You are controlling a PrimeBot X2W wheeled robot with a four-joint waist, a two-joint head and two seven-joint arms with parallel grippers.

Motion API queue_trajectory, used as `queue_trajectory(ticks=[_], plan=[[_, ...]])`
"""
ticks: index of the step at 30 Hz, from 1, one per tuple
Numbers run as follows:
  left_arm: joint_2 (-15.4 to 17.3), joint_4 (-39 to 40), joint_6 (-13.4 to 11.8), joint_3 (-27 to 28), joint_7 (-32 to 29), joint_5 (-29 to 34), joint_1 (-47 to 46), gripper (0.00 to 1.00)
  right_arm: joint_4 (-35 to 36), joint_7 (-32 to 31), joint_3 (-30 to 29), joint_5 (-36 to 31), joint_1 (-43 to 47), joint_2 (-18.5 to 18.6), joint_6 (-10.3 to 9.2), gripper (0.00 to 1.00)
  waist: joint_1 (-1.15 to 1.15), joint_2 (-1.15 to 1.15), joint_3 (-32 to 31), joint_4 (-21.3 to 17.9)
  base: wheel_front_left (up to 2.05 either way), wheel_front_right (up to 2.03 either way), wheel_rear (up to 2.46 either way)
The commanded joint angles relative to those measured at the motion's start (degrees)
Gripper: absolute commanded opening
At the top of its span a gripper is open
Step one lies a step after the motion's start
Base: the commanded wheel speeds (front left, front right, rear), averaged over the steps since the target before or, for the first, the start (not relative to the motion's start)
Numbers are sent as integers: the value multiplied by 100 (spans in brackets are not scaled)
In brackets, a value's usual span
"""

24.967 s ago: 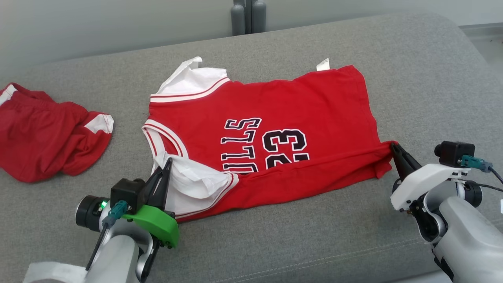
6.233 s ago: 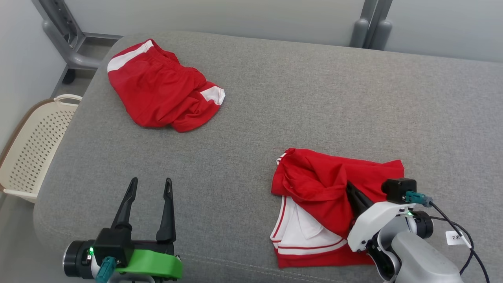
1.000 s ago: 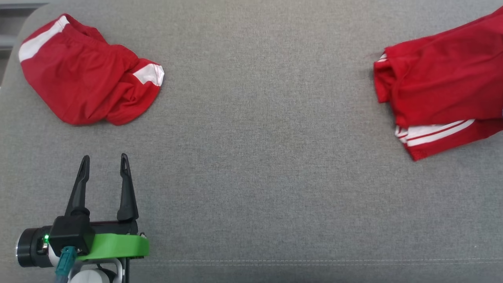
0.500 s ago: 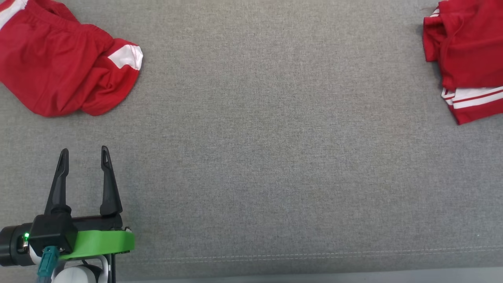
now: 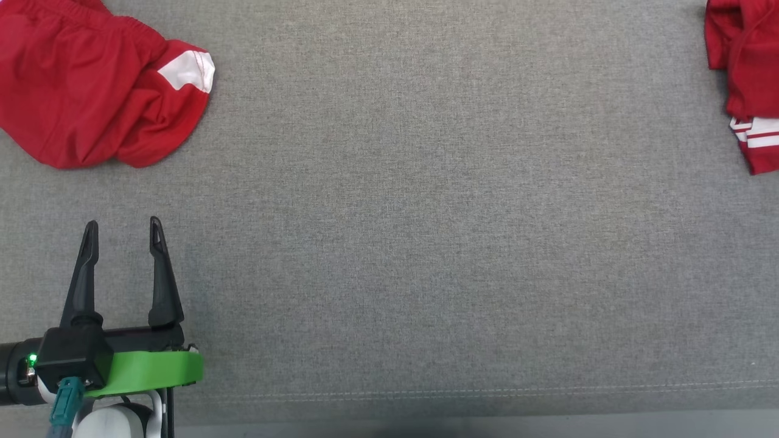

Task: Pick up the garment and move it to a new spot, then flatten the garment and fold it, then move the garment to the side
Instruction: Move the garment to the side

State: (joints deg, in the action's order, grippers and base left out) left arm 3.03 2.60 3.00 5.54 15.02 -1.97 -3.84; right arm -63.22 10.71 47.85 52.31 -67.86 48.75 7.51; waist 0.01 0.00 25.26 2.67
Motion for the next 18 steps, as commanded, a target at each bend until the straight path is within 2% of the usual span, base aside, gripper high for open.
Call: queue_trajectory(ticks=[1,2,10,18], plan=[[16,11,19,24,14,48,-83,100,-68,74,18,-30,-87,2,-4,30,-1,0,19,16,0,0,0],[15,8,18,30,14,47,-89,100,-113,114,23,-64,-114,16,-4,98,-1,0,28,23,0,0,0],[6,-31,-37,15,14,41,-108,100,-414,342,169,-379,-333,-47,-4,100,-1,0,-11,36,0,0,0],[-4,-116,-66,-31,14,-55,-2,100,-74,453,-66,-270,-207,-280,-3,100,-1,0,-364,-21,0,0,0]])
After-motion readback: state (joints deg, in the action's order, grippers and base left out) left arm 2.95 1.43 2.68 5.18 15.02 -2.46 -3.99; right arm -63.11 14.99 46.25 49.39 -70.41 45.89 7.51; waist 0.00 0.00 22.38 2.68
